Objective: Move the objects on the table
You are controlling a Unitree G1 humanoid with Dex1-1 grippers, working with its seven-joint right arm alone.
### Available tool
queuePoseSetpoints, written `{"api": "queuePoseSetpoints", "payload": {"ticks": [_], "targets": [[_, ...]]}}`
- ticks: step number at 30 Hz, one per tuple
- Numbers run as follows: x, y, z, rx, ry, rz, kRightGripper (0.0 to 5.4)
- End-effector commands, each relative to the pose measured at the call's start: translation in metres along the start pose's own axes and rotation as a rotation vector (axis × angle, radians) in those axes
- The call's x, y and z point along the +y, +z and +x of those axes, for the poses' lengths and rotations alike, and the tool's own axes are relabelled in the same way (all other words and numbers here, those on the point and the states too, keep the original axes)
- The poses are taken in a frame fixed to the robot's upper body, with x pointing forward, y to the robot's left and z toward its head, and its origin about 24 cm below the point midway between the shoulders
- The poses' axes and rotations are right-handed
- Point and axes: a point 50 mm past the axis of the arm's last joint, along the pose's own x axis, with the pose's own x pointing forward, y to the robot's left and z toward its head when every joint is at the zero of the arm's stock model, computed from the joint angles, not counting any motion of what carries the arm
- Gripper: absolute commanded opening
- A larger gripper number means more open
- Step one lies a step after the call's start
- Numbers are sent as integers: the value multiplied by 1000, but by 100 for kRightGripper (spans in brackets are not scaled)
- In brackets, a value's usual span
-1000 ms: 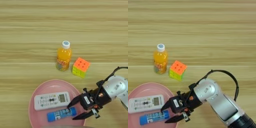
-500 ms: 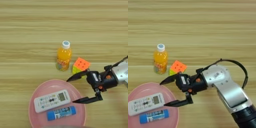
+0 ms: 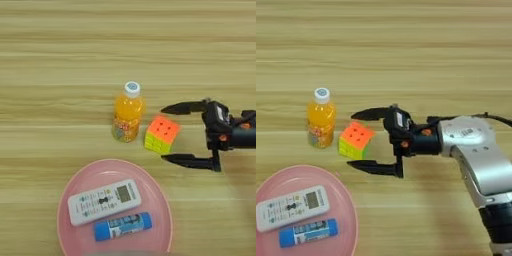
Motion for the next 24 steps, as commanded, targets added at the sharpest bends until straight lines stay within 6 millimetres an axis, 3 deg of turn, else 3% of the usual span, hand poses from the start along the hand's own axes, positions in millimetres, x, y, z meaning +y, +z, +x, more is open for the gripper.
{"api": "queuePoseSetpoints", "payload": {"ticks": [1,15,24], "targets": [[-20,13,-6,12,-137,-105,538],[-26,-16,10,128,-225,-51,538],[-29,-24,11,161,-253,-31,538]]}}
